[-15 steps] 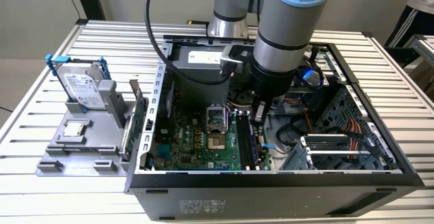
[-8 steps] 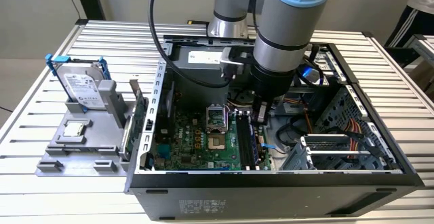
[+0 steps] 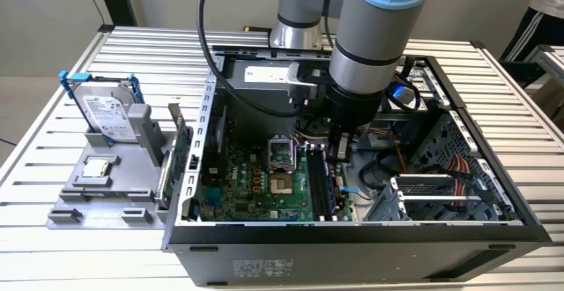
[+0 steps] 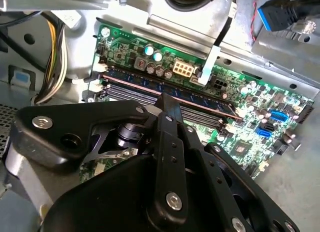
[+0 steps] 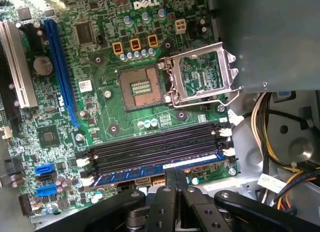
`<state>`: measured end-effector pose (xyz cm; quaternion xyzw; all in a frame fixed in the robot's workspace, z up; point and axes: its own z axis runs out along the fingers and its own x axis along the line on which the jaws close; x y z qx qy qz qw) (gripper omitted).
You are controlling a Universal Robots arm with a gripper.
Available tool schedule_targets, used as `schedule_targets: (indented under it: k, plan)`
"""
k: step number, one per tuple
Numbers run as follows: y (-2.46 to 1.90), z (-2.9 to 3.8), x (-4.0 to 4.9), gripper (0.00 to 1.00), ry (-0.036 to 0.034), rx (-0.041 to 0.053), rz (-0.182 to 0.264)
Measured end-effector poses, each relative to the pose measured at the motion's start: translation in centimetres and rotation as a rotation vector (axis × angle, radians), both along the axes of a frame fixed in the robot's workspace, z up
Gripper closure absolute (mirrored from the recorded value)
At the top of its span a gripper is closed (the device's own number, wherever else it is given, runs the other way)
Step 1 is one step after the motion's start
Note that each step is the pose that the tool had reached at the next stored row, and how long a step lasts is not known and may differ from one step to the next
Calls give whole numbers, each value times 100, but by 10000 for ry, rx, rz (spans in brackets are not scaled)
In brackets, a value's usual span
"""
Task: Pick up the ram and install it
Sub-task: 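Press down the ram until it locks into place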
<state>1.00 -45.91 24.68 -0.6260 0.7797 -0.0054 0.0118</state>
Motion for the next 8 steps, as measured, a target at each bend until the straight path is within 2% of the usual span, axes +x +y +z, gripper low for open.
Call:
schedule_targets:
  k: [8]
  plan:
    - [0,0,1,100,2,0,1129]
